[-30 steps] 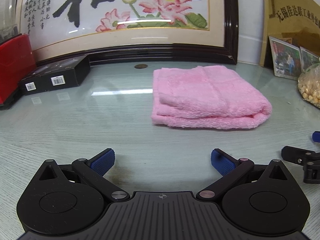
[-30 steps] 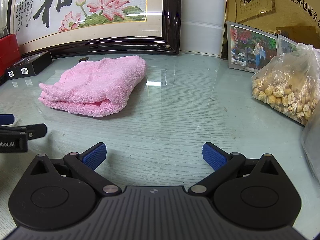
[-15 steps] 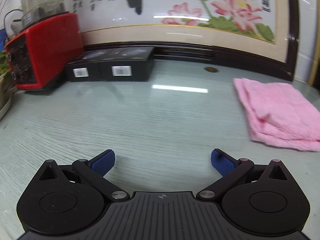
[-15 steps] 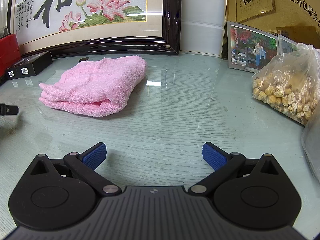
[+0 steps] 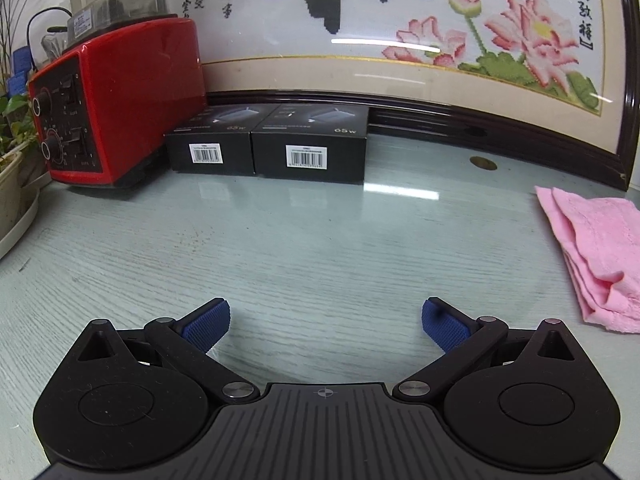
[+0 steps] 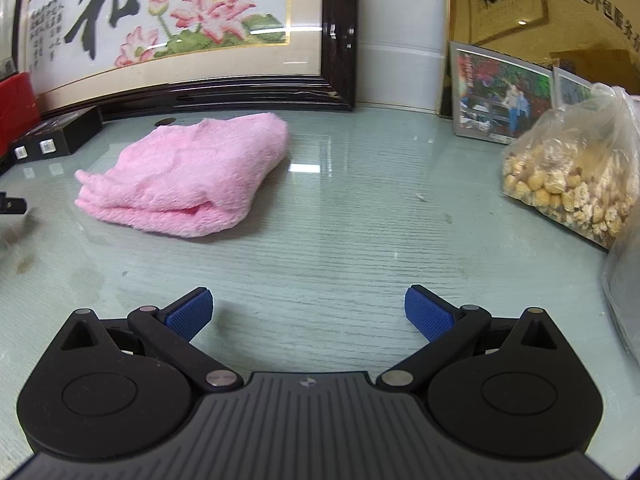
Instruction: Fold towel
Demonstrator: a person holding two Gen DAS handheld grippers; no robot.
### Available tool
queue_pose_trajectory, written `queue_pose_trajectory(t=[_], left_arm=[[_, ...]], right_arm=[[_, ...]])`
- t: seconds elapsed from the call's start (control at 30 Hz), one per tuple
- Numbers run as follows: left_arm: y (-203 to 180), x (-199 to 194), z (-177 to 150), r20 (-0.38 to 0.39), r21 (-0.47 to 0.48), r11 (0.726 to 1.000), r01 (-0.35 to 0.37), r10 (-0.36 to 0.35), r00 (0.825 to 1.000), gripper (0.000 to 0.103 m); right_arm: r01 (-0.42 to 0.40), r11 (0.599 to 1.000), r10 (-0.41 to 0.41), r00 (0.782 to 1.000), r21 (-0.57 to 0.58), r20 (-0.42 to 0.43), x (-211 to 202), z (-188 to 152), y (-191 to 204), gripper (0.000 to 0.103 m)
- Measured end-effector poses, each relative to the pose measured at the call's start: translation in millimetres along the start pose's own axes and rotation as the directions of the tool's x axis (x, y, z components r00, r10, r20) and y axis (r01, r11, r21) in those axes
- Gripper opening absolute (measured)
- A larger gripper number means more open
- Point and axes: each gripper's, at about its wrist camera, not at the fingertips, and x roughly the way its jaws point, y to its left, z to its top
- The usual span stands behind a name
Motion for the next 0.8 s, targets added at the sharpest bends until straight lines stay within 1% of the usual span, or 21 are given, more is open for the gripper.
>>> queue_pose_trajectory(t=[0.07, 0.17, 0.2, 0.3, 0.43, 0.57, 0.6, 0.7, 0.8], left_arm=[[3, 2, 2, 0.001, 0.001, 1.0, 0.005, -0.005, 1.0, 0.103], [8, 4, 4, 0.001, 0.002, 1.0, 0.009, -0.009, 1.0, 0.103], [10, 5, 5, 0.0, 0.002, 1.0, 0.007, -0.007, 1.0, 0.103], [13, 7, 6, 0.0, 0.004, 1.0, 0.007, -0.007, 1.0, 0.103], [13, 8, 7, -0.001, 0.01, 1.0, 0.014, -0.014, 1.0, 0.103], [14, 9, 7, -0.001, 0.012, 1.0, 0.018, -0.018, 1.0, 0.103], [14, 9, 7, -0.001, 0.012, 1.0, 0.018, -0.018, 1.0, 0.103], [14, 9, 7, -0.002, 0.012, 1.0, 0.018, -0.018, 1.0, 0.103], [14, 10, 7, -0.002, 0.012, 1.0, 0.018, -0.018, 1.0, 0.103]], right_arm=[[0.015, 1.0, -0.015, 1.0, 0.01, 0.015, 0, 4, -10, 0.103], [0.094, 0.995, -0.094, 0.995, 0.016, 0.033, 0, 13, -33, 0.103], [0.108, 0.994, -0.108, 0.994, 0.025, 0.03, 0, 17, -43, 0.103], [0.133, 0.989, -0.133, 0.991, 0.066, 0.008, 6, 26, -76, 0.103], [0.142, 0.983, -0.141, 0.99, 0.118, -0.019, 13, 29, -108, 0.103], [0.095, 0.989, -0.092, 0.995, 0.117, -0.029, 20, 28, -117, 0.103], [0.093, 0.99, -0.089, 0.995, 0.108, -0.034, 23, 28, -117, 0.103], [0.118, 0.992, -0.117, 0.993, 0.055, -0.02, 27, 27, -111, 0.103], [0.106, 0.993, -0.105, 0.994, 0.05, -0.019, 26, 28, -110, 0.103]])
